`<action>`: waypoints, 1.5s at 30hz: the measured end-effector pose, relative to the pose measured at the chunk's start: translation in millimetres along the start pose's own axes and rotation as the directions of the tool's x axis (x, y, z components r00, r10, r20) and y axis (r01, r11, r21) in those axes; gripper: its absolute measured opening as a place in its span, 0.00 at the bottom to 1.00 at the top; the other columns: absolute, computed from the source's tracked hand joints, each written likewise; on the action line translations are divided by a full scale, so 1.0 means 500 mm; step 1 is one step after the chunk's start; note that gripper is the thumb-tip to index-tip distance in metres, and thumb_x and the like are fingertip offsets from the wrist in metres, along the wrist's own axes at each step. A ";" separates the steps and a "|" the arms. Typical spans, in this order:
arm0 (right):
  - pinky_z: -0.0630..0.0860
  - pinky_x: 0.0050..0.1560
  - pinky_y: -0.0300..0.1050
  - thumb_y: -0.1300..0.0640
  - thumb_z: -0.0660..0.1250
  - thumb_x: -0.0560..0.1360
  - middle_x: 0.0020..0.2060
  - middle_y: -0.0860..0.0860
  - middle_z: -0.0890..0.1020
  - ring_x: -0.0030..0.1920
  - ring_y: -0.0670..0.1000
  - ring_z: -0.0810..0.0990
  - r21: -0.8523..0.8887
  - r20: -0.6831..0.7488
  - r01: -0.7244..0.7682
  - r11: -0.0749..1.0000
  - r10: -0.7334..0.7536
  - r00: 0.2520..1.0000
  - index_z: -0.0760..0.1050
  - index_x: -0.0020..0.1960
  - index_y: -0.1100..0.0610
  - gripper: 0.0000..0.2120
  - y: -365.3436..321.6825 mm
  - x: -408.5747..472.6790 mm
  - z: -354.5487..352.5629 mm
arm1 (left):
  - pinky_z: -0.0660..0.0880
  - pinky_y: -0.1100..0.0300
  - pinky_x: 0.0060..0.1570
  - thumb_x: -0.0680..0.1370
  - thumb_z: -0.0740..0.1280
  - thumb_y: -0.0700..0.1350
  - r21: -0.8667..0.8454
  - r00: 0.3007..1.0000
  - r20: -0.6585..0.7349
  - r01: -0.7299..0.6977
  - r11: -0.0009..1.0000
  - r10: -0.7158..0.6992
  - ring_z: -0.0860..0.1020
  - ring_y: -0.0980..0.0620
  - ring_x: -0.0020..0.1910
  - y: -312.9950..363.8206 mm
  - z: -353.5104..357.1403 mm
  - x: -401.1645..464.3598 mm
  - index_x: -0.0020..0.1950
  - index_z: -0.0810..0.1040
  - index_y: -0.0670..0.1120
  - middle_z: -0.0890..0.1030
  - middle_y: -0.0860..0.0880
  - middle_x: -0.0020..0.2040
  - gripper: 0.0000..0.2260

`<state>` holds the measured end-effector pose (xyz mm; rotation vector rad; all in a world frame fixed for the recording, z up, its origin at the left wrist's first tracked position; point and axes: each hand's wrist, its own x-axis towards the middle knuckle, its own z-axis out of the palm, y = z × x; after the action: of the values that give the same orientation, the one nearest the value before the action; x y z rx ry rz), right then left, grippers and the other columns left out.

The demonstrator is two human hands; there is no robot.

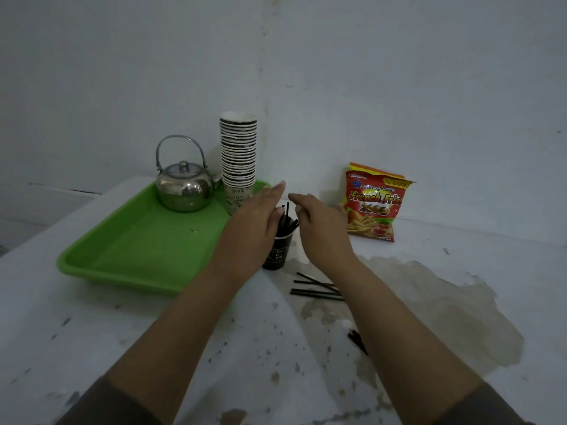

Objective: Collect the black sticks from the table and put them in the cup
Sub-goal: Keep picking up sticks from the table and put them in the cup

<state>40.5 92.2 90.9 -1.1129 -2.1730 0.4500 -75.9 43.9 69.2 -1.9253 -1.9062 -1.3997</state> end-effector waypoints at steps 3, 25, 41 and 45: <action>0.63 0.68 0.58 0.59 0.57 0.79 0.60 0.50 0.79 0.64 0.49 0.72 0.150 -0.096 0.016 0.989 -0.002 0.995 0.73 0.62 0.52 0.14 0.019 -0.063 -0.024 | 0.61 0.67 0.66 0.79 0.58 0.39 -0.037 0.983 -0.173 -0.075 0.997 0.067 0.66 0.58 0.65 0.040 0.001 -0.046 0.68 0.67 0.46 0.73 0.52 0.63 0.17; 0.66 0.42 0.33 0.61 0.65 0.74 0.44 0.49 0.82 0.40 0.45 0.74 -0.151 -0.056 -0.170 0.974 0.164 0.985 0.79 0.51 0.55 0.08 0.218 -0.280 -0.131 | 0.69 0.64 0.53 0.75 0.65 0.36 -0.144 0.899 0.341 -0.240 0.960 0.276 0.77 0.51 0.50 0.126 0.179 -0.194 0.52 0.80 0.45 0.81 0.48 0.49 0.09; 0.65 0.49 0.45 0.53 0.64 0.74 0.50 0.52 0.80 0.52 0.53 0.71 -0.441 0.071 -0.096 0.892 0.142 0.987 0.76 0.56 0.54 0.12 0.231 -0.291 -0.084 | 0.69 0.58 0.49 0.72 0.70 0.46 -0.173 0.811 0.534 -0.169 0.970 0.237 0.74 0.53 0.46 0.120 0.188 -0.193 0.44 0.80 0.47 0.80 0.50 0.44 0.04; 0.66 0.48 0.45 0.60 0.60 0.74 0.49 0.52 0.79 0.52 0.53 0.69 -0.482 0.070 -0.097 0.871 0.149 0.986 0.76 0.54 0.55 0.11 0.234 -0.292 -0.078 | 0.66 0.58 0.44 0.73 0.70 0.41 -0.148 0.804 0.557 -0.152 0.977 0.210 0.72 0.50 0.43 0.131 0.187 -0.194 0.40 0.77 0.40 0.78 0.45 0.41 0.05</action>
<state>199.2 41.8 -3.3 -1.5285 -2.3857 0.0133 46.7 16.6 -12.6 -2.7322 -1.7964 -0.9343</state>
